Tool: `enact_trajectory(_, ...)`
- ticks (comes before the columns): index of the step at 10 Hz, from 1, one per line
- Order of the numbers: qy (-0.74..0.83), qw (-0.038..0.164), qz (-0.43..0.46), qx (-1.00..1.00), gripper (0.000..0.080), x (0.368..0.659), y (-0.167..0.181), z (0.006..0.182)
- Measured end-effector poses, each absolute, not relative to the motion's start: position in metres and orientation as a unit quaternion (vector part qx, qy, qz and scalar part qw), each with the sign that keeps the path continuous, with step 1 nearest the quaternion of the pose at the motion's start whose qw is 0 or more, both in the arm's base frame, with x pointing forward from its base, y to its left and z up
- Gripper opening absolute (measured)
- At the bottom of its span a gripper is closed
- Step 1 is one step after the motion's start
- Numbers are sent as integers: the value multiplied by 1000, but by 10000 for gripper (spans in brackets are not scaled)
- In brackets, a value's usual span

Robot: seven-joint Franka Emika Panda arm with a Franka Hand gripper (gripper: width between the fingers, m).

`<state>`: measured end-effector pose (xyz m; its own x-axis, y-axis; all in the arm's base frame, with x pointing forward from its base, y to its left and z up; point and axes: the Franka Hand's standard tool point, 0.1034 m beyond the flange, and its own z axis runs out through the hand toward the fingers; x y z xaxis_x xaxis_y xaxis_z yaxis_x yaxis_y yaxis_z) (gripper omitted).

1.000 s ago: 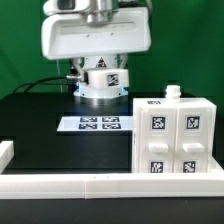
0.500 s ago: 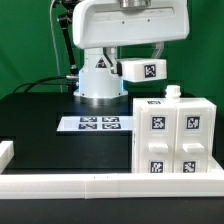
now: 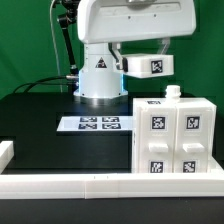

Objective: Assemble cabinet

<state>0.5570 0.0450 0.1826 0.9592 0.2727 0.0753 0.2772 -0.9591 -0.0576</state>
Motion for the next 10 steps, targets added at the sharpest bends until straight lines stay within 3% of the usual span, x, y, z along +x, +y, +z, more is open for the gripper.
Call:
enact_trajectory(4, -162, 44, -16, -986, 547, 600, 75, 182)
enact_trajectory(10, -170, 44, -17, -984, 547, 604, 76, 175)
